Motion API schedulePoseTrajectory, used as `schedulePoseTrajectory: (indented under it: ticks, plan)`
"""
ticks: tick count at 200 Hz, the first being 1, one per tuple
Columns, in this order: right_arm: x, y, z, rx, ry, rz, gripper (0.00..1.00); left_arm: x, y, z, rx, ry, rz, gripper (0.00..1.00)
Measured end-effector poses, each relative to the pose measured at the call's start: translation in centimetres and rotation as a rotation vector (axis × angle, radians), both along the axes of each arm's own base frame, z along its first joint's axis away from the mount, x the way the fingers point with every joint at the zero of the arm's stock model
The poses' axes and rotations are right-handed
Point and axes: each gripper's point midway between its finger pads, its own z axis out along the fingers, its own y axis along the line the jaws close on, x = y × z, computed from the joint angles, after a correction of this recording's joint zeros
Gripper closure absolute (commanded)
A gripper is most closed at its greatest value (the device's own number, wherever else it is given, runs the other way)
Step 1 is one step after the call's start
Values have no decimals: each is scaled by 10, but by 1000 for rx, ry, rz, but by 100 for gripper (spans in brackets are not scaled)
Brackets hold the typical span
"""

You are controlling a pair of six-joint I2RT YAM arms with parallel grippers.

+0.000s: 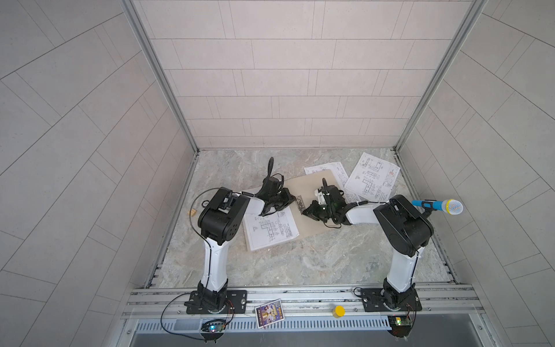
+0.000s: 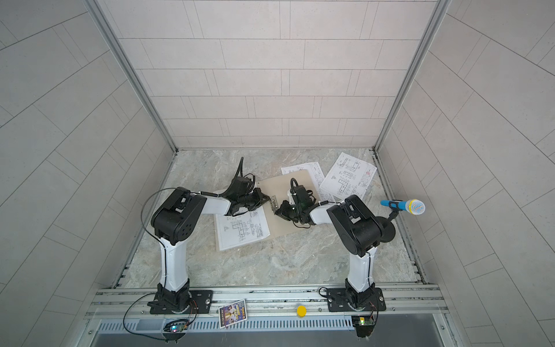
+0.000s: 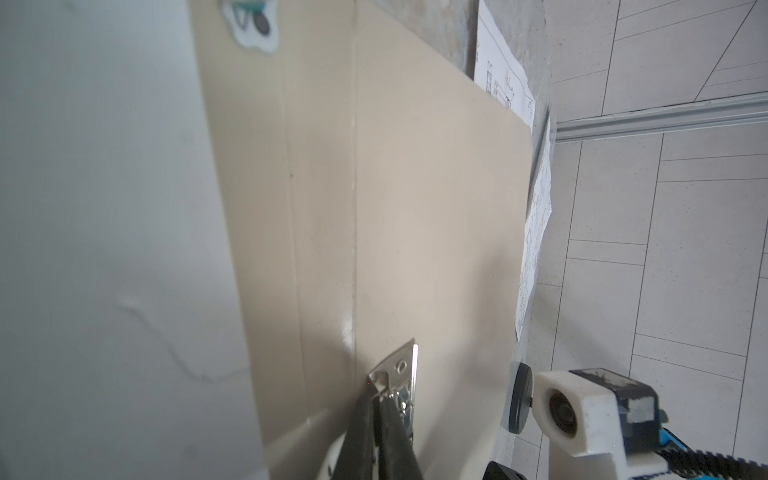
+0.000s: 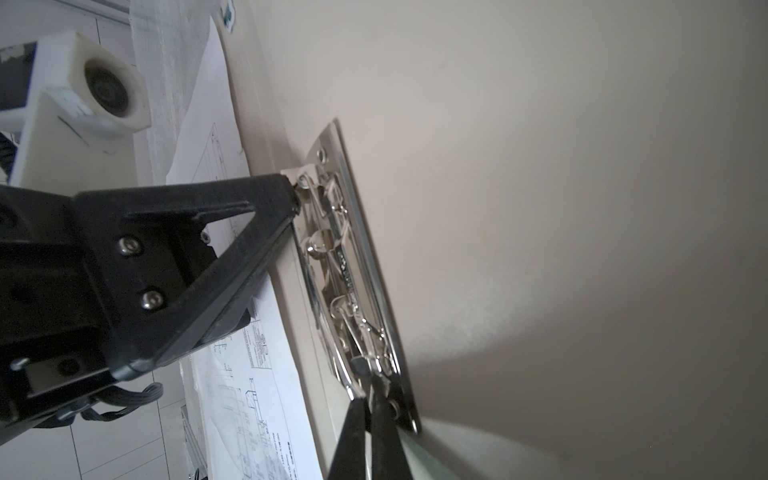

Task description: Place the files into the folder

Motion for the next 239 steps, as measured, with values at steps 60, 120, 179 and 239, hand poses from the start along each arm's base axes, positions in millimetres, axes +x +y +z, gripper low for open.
schedulePoseTrajectory:
  ticks: [60,120,179,239]
  plan:
    - [-1,5,1,-6,-10,-1,100,4,-3,3,27,8,-25,97]
    - [-4,18,4,-1,-26,1,100,5,-3,1,104,14,-84,100]
    - [-4,16,6,-35,-31,12,100,4,-3,1,152,-22,-139,100]
    - [-4,12,4,-42,-30,33,100,4,-10,1,146,-53,-207,100]
